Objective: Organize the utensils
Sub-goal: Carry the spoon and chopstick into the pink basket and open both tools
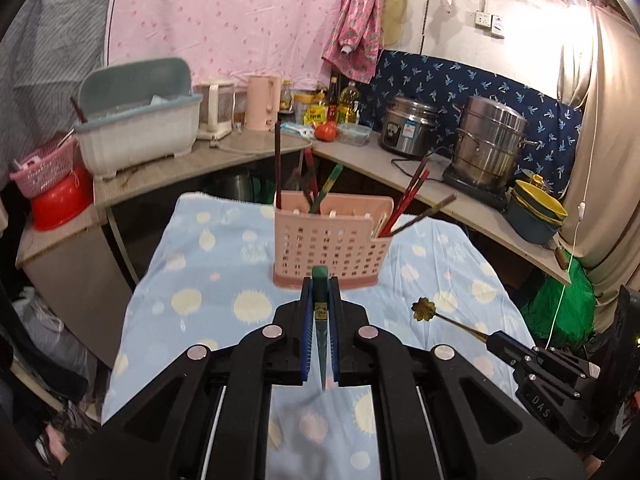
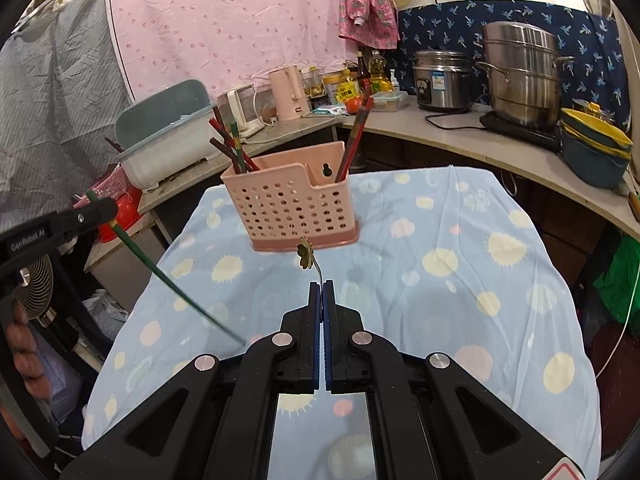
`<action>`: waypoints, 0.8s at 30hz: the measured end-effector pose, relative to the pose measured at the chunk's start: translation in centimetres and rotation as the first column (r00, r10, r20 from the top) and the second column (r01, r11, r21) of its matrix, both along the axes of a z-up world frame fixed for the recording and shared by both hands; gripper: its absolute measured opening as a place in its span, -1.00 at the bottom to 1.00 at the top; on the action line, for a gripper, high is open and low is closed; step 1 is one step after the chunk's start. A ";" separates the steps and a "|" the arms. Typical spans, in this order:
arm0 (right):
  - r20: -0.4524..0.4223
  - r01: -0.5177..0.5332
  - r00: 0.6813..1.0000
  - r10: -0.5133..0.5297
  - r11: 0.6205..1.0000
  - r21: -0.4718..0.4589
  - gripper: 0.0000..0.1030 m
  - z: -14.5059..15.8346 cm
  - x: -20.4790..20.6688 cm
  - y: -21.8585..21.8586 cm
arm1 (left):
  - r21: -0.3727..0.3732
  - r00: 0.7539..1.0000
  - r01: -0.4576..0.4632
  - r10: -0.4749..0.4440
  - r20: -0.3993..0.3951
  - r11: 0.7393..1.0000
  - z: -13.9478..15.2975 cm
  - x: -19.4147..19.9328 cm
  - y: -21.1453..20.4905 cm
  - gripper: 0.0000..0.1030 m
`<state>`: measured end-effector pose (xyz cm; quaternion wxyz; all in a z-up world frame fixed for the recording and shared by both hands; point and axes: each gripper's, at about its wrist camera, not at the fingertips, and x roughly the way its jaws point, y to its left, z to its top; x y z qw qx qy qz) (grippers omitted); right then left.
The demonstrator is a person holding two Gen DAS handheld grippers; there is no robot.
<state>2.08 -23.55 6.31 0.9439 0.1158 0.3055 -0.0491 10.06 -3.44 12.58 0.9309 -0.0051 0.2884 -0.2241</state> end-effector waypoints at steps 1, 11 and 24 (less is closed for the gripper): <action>0.003 -0.002 1.000 0.002 1.000 -0.010 -0.96 0.4 0.4 0.0 | 0.004 1.000 0.000 0.000 0.015 1.000 0.7 0.3 -0.3 -0.87; 0.027 -0.001 1.000 0.003 0.998 -0.066 -0.96 3.4 4.5 -0.6 | -0.017 0.992 -0.006 0.008 0.125 1.000 7.0 4.0 -2.9 -0.87; -0.151 -0.091 0.987 0.050 0.955 -0.282 -0.97 9.1 15.2 -1.5 | -0.021 0.972 -0.009 0.014 0.237 1.000 14.7 10.6 -7.8 -0.87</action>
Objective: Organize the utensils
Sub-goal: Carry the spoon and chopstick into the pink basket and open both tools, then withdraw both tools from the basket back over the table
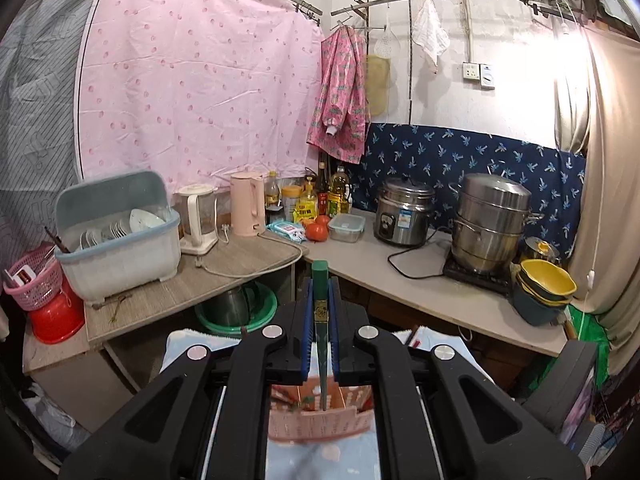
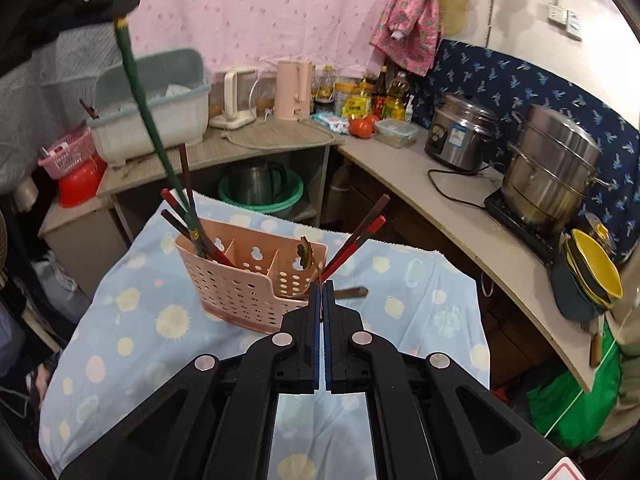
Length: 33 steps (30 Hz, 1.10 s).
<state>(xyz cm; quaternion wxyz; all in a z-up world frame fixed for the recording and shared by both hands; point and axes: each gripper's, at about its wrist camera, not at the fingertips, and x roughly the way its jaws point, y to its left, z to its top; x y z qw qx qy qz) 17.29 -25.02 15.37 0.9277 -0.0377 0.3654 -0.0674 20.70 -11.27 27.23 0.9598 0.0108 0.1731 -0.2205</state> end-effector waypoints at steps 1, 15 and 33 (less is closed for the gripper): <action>-0.020 -0.004 1.000 0.003 1.000 -0.004 -0.97 -0.3 0.6 0.0 | 0.004 1.000 -0.003 0.003 -0.002 1.000 0.0 0.5 -0.3 -0.87; -0.104 0.012 0.995 -0.007 0.999 0.048 -0.93 -5.0 6.2 0.5 | 0.062 0.996 -0.024 0.029 -0.087 0.998 -5.9 5.9 -2.1 -0.85; 0.053 0.058 0.996 -0.066 0.987 0.149 -0.65 -3.4 2.5 0.5 | 0.091 0.993 -0.055 0.064 -0.098 0.994 -8.3 3.7 -0.6 -0.47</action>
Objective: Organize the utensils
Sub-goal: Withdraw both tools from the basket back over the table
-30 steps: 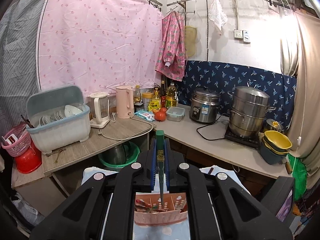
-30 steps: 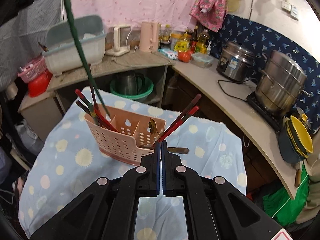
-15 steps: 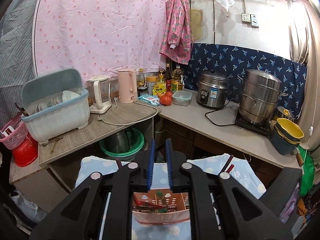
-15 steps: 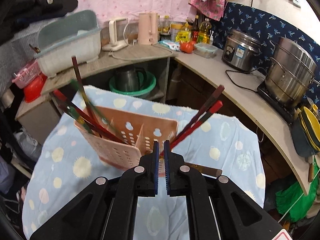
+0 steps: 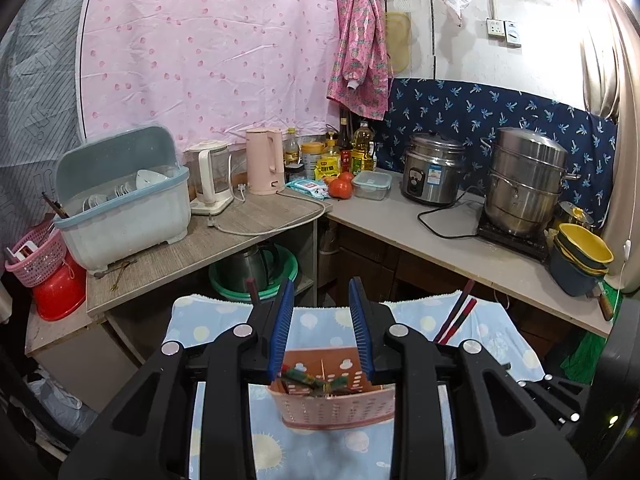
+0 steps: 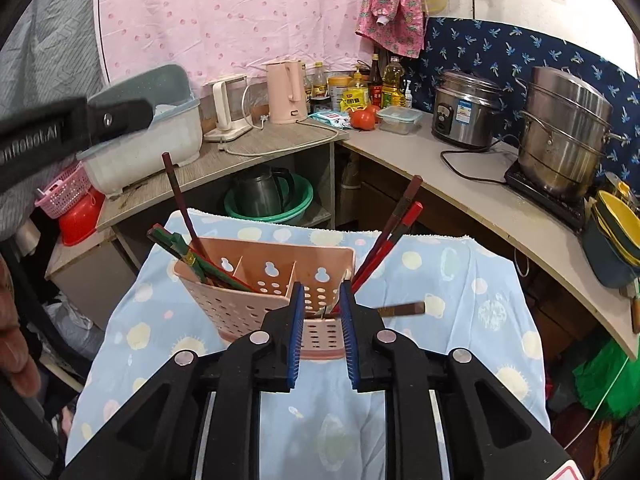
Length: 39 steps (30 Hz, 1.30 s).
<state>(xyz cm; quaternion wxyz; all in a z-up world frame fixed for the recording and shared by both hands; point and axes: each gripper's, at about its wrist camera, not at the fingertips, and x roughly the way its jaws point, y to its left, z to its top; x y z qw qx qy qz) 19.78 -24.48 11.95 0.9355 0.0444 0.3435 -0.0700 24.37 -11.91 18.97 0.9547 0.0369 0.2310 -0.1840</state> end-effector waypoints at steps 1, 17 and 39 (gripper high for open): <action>0.003 0.003 1.000 -0.003 1.000 0.005 -0.65 0.0 -0.4 0.0 | 0.003 1.000 -0.001 0.001 -0.004 1.000 -0.3 -0.3 0.1 -0.47; 0.037 0.030 0.999 -0.031 0.999 0.029 -0.49 0.3 -5.9 1.2 | 0.013 0.997 0.004 -0.003 -0.078 1.000 -4.4 -4.7 2.1 -0.47; 0.031 0.058 0.998 -0.060 0.997 0.041 -0.27 -1.2 -10.7 2.2 | 0.017 0.990 0.012 -0.009 -0.138 1.000 -8.1 -9.4 3.9 -0.47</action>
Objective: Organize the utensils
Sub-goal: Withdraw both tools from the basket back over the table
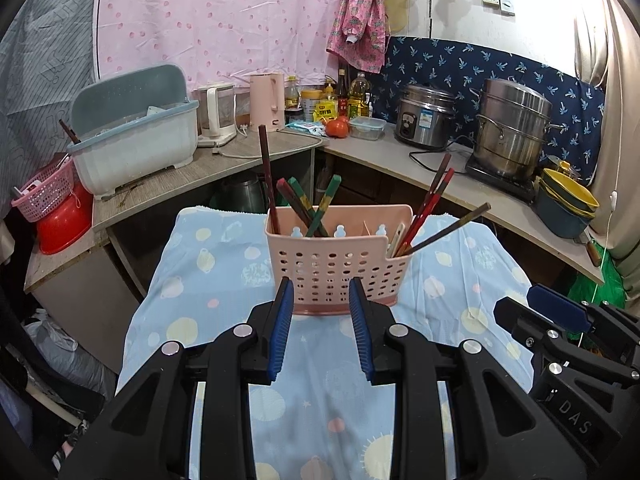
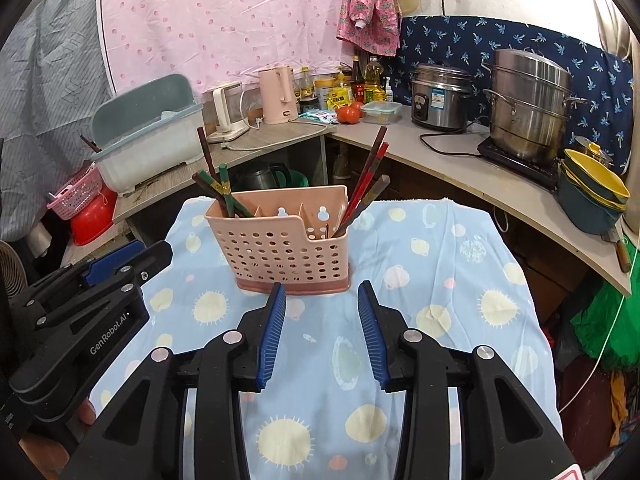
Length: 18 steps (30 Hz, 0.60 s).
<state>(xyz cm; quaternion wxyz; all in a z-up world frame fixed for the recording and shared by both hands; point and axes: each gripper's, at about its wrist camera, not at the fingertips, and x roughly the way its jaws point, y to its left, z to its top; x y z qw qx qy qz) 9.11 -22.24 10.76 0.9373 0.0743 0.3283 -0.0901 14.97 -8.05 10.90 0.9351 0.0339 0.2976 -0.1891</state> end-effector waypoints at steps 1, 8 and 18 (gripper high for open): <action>0.000 0.002 1.000 -0.002 1.000 0.000 -0.26 -0.1 -0.1 0.1 | 0.000 1.000 -0.001 0.001 -0.003 1.000 -0.2 -0.1 0.1 -0.47; -0.002 0.008 1.000 -0.008 1.000 -0.001 -0.18 -0.8 -0.8 0.5 | -0.002 1.000 -0.014 0.014 -0.021 1.000 -0.9 -0.7 0.5 -0.32; 0.010 0.025 1.000 -0.025 1.000 -0.008 0.09 -1.4 -1.5 0.7 | 0.014 0.999 -0.043 0.043 -0.021 0.999 -1.5 -1.2 0.9 0.07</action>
